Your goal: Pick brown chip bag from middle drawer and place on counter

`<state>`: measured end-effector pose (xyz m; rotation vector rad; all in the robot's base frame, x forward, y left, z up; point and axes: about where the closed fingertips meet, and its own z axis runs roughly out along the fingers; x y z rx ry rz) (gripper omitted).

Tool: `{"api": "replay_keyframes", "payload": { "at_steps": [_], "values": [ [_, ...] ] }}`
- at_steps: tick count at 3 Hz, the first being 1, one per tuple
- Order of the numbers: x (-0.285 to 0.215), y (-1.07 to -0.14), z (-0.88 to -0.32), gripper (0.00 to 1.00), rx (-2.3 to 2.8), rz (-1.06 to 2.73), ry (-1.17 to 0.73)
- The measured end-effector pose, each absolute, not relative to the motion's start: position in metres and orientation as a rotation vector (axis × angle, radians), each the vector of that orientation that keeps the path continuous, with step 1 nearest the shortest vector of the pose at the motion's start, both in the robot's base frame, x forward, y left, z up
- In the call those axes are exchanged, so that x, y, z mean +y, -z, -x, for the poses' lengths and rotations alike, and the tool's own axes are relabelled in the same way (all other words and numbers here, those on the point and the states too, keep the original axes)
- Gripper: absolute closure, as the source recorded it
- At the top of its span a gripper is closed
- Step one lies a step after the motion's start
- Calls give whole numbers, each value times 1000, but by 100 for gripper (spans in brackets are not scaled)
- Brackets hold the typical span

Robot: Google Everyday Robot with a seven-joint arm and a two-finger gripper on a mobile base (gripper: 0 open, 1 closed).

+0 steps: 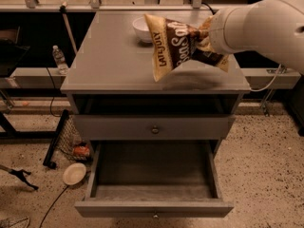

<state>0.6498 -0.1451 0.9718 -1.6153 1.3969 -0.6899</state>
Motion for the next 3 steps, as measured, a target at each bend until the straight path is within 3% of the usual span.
{"api": "replay_keyframes", "payload": {
  "at_steps": [3],
  "values": [
    [-162, -959, -718, 100, 1471, 1620, 633]
  ]
}}
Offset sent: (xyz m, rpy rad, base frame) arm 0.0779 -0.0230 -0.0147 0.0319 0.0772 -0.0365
